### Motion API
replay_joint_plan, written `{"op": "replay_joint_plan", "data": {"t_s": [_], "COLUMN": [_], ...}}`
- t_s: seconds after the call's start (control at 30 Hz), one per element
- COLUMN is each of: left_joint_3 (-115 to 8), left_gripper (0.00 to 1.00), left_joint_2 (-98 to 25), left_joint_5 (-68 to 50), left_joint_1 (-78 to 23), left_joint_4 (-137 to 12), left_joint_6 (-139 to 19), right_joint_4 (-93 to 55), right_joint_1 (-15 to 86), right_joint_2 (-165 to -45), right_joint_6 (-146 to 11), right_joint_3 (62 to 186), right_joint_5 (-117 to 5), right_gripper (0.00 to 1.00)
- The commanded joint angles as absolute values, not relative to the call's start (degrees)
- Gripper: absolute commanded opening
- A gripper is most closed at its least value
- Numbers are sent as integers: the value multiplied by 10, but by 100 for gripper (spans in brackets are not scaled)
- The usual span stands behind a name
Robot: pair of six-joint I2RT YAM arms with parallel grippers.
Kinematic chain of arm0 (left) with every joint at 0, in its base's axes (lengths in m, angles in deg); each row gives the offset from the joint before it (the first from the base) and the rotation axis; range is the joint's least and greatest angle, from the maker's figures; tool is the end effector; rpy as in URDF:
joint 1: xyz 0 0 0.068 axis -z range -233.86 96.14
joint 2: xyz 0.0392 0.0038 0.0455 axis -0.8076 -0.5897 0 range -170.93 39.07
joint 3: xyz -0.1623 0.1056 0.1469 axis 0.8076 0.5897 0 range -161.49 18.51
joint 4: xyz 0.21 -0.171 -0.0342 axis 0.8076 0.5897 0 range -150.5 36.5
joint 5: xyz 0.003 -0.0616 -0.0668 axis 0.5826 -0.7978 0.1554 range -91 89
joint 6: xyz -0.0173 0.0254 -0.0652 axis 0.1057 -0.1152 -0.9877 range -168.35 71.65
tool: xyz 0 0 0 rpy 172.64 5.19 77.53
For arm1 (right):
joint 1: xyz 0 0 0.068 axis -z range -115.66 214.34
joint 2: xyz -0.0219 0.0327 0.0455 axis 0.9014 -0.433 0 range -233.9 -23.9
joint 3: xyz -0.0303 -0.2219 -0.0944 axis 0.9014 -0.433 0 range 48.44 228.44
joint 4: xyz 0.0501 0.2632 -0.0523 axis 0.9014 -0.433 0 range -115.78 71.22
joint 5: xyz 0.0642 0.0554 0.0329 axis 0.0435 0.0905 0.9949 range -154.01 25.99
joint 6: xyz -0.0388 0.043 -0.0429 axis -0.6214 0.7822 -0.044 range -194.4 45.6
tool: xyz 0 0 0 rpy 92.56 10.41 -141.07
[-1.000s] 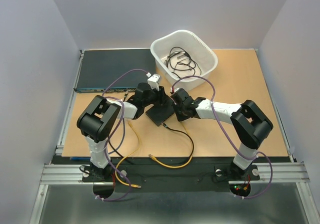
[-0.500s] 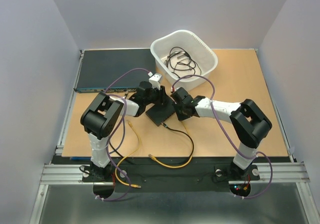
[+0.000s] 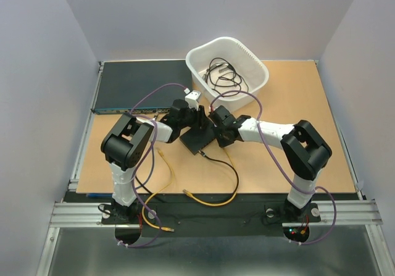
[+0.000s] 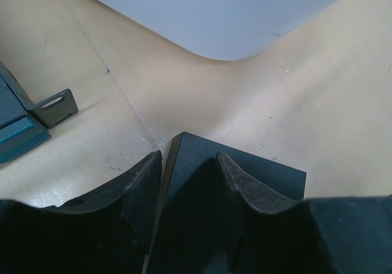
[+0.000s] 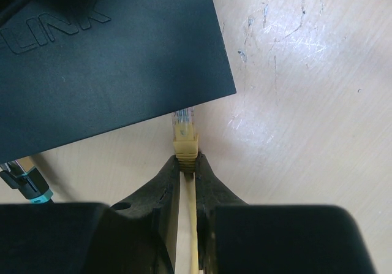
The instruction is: Insert the plug into the switch port
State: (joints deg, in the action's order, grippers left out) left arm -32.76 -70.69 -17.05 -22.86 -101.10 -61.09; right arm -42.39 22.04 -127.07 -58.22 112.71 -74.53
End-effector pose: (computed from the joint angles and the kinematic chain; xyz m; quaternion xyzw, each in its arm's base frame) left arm 0.3424 -0.2251 0.1046 0.2082 0.7773 -0.3219 0.4988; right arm 0.2827 0.2425 0.1079 -0.1974 0.9472 0.0379 0.2499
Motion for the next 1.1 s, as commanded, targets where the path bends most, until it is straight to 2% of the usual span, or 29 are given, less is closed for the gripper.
{"op": "replay_joint_plan", "data": {"t_s": [0.0, 0.63, 1.07], "left_joint_3": [-346, -348, -346], "left_gripper": [50, 49, 48], "left_joint_2": [-714, -726, -727], "left_joint_5": [-184, -235, -253], "left_joint_1": [-228, -215, -214], "left_joint_4": [-1009, -1008, -1005], "left_joint_6": [-591, -570, -561], "right_joint_4": [-429, -418, -400], "right_joint_1": [227, 227, 237], "right_joint_2": [-1279, -1291, -1295], "right_joint_6": [-595, -652, -645], "right_joint_3": [1160, 1187, 1174], "right_joint_5": [-753, -686, -726], "right_gripper": [0, 0, 1]}}
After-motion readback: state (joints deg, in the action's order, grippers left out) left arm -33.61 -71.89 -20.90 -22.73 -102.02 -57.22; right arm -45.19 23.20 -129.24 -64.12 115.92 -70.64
